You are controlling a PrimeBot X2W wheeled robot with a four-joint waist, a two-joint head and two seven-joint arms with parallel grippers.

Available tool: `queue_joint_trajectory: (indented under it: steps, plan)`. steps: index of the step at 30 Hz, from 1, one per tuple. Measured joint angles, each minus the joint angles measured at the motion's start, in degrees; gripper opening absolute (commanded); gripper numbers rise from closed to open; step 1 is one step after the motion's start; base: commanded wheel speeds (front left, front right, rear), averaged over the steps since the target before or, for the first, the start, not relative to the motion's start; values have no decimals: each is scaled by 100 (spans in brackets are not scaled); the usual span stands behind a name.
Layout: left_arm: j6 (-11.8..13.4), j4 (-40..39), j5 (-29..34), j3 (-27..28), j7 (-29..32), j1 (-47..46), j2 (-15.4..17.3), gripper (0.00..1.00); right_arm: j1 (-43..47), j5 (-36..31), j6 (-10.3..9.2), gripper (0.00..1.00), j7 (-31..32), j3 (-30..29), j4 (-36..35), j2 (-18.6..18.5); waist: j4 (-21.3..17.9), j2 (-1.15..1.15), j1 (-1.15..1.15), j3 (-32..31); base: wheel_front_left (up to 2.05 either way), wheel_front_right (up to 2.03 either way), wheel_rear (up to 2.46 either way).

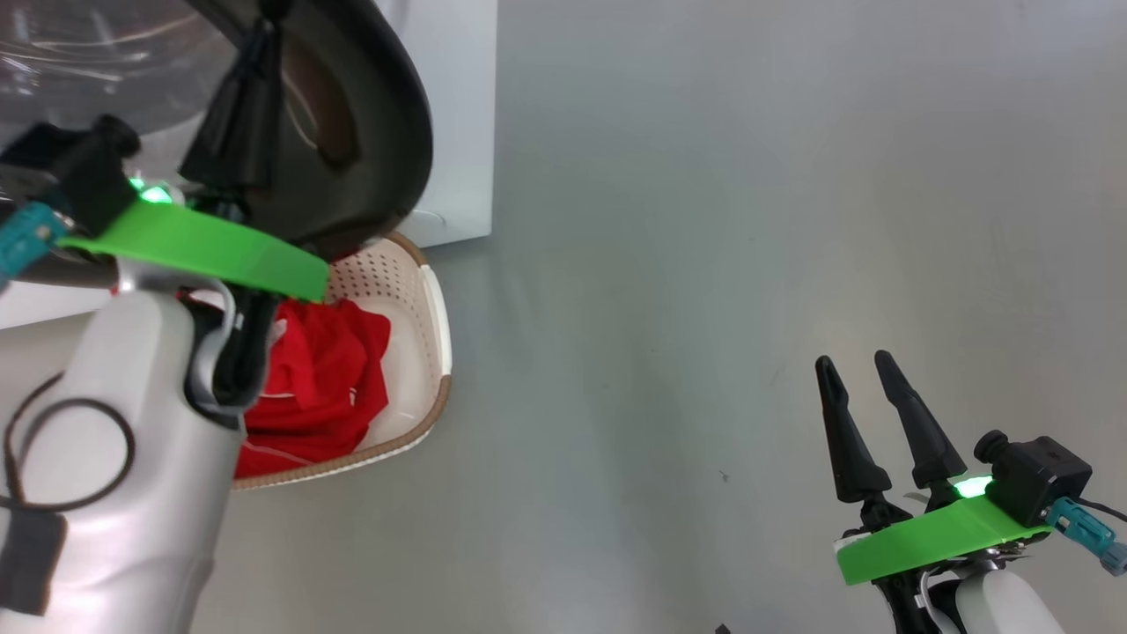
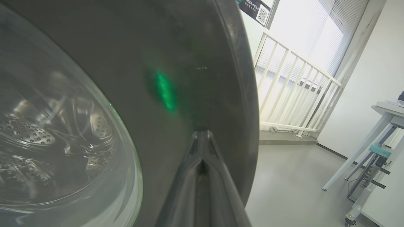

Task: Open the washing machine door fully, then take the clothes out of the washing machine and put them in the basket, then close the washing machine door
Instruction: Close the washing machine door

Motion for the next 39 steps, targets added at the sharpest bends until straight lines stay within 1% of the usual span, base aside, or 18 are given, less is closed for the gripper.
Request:
queue_joint_trajectory:
  steps: [3,9,14,21,22,25,29,30,31,32,33,36,39]
  plan:
    - [0,64,13,52,0,-48,9,0,-2,0,0,100,0,-15,1,8,-15,0,0,38,0,0,0]
    - [0,85,42,70,0,10,0,0,-48,-1,0,100,0,-27,0,14,74,0,0,-3,0,0,0]
    - [0,42,69,188,0,516,-105,0,-53,-18,0,100,0,-45,-1,15,209,0,0,-95,0,0,0]
    - [0,-159,265,554,0,1262,-327,0,-44,-58,0,100,0,-49,2,-63,472,0,0,-255,0,0,0]
    - [0,-196,355,590,1,1384,-350,6,-32,-58,0,100,0,-55,2,-85,508,0,0,-287,0,0,0]
    - [0,-309,537,750,1,1764,-423,15,43,-59,0,100,0,-77,12,-155,614,0,0,-390,0,0,0]
    - [0,-470,789,975,1,2241,-511,29,159,-63,0,100,0,-97,19,-235,757,0,0,-530,0,0,0]
    - [0,-524,849,1024,1,2352,-530,34,191,-68,0,100,0,-102,21,-242,794,0,0,-562,0,0,0]
    - [0,-586,889,1093,1,2468,-557,42,226,-68,0,100,0,-107,19,-247,833,0,0,-591,0,0,0]
    - [0,-632,925,1158,1,2579,-577,46,253,-68,0,100,0,-111,22,-249,867,0,0,-620,0,0,0]
    - [0,-669,960,1209,1,2689,-598,49,266,-68,0,100,0,-121,24,-256,899,0,0,-650,0,0,0]
    - [0,-757,1154,1289,1,3011,-661,73,313,-69,0,100,0,-167,21,-286,992,0,0,-739,0,0,0]
    - [0,-806,1233,1372,1,3271,-712,89,424,-77,0,100,0,-194,24,-330,1079,0,0,-830,0,0,0]
